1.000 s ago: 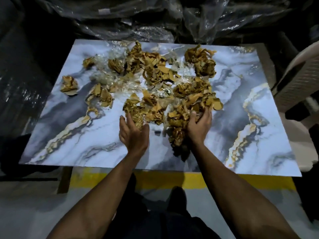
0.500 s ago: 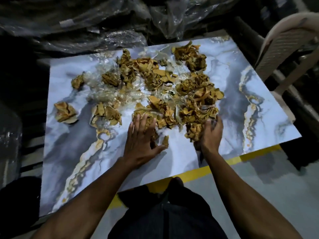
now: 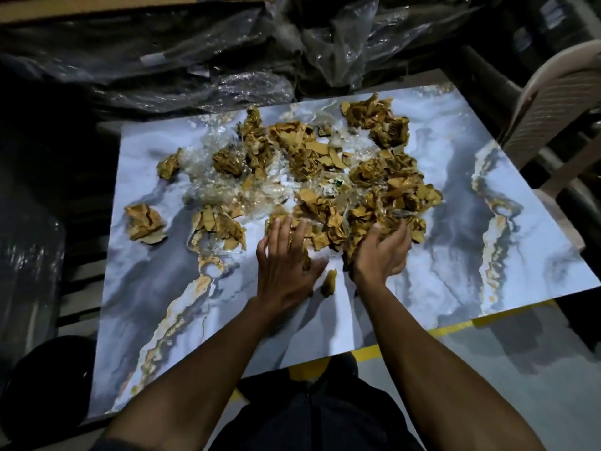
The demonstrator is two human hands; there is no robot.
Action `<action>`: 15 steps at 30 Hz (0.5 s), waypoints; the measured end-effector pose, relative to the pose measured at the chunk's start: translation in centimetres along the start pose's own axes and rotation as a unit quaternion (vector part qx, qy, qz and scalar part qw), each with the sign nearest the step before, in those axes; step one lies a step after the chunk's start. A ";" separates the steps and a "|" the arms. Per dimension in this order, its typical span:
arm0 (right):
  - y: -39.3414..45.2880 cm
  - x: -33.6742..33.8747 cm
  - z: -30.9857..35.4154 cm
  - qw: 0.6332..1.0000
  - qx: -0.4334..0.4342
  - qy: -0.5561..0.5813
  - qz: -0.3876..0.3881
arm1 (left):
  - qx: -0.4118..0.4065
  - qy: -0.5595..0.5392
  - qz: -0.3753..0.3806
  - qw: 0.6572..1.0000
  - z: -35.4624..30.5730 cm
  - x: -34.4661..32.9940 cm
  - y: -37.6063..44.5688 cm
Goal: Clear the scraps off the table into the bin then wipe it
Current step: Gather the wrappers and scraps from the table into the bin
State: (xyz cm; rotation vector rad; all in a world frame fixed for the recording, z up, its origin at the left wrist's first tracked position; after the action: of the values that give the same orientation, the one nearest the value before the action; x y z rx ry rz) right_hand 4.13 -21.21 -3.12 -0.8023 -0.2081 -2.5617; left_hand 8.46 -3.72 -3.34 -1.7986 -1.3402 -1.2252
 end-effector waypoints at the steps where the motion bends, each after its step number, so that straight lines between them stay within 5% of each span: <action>1: -0.1 0.4 0.0 1.000 -0.002 0.001 -0.007 | 0.007 -0.014 -0.014 1.000 0.3 0.6 -0.2; 7: -2.3 2.1 2.2 0.984 0.162 -0.071 -0.036 | 0.159 -0.071 -0.116 0.978 5.9 5.1 0.3; 15: -5.4 1.3 4.8 0.931 0.323 -0.155 0.077 | 0.412 -0.171 -0.190 0.875 16.6 9.6 3.8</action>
State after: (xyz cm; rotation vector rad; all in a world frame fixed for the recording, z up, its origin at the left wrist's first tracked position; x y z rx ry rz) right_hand 3.18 -15.60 1.52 -0.8960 -0.9827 -2.0020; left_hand 18.24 13.11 -1.20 -1.1702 -2.0784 -0.3467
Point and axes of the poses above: each hand's wrist, its own y-axis towards the middle knuckle, its own x-axis out of the back of the hand, z = x × y, the point moved 3 cm from there along y, towards the middle knuckle, and after that the axes turned 9 degrees about x, right-handed, at the moved point
